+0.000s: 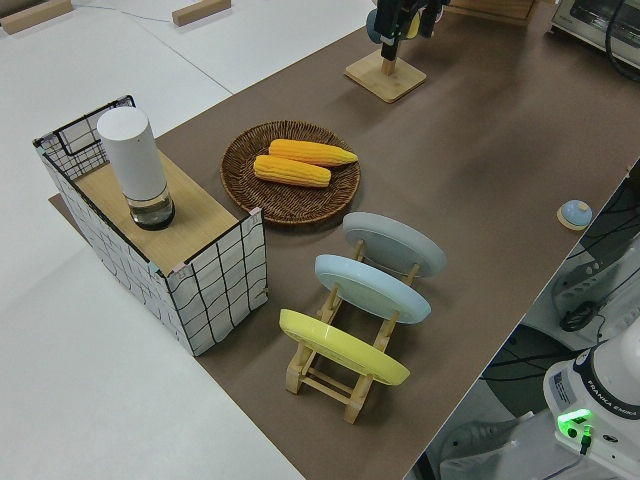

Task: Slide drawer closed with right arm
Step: 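Push the wooden drawer away from the robot with the right arm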

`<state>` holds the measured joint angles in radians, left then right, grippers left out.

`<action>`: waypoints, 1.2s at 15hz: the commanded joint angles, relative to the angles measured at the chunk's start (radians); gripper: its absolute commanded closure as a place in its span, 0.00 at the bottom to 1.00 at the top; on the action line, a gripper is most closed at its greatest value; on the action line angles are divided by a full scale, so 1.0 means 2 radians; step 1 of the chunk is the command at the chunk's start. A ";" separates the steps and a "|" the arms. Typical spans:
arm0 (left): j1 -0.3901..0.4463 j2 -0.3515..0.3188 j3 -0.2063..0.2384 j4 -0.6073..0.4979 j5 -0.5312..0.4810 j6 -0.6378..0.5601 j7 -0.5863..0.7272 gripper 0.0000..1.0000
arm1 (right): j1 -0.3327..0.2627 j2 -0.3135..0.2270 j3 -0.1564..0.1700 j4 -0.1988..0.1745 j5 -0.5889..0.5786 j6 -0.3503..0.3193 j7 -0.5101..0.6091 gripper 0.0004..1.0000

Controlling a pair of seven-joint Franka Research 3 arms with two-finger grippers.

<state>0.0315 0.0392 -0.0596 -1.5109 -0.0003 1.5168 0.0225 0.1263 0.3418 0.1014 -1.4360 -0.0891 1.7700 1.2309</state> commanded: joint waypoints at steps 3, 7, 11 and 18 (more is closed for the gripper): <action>0.002 0.006 -0.003 0.013 0.009 -0.010 0.005 0.01 | -0.033 0.031 0.005 0.039 -0.002 0.006 -0.041 1.00; 0.002 0.006 -0.003 0.013 0.009 -0.010 0.005 0.01 | -0.053 0.042 0.005 0.051 -0.002 0.012 -0.059 1.00; 0.002 0.006 -0.003 0.013 0.009 -0.010 0.005 0.01 | -0.077 0.052 0.008 0.057 -0.002 0.024 -0.075 1.00; 0.002 0.006 -0.003 0.013 0.009 -0.010 0.005 0.01 | -0.108 0.065 0.009 0.078 -0.002 0.025 -0.102 1.00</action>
<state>0.0315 0.0392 -0.0596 -1.5109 -0.0003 1.5168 0.0225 -0.0482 0.4381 0.1018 -1.3283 -0.0892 1.8089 1.0739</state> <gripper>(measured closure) 0.004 0.991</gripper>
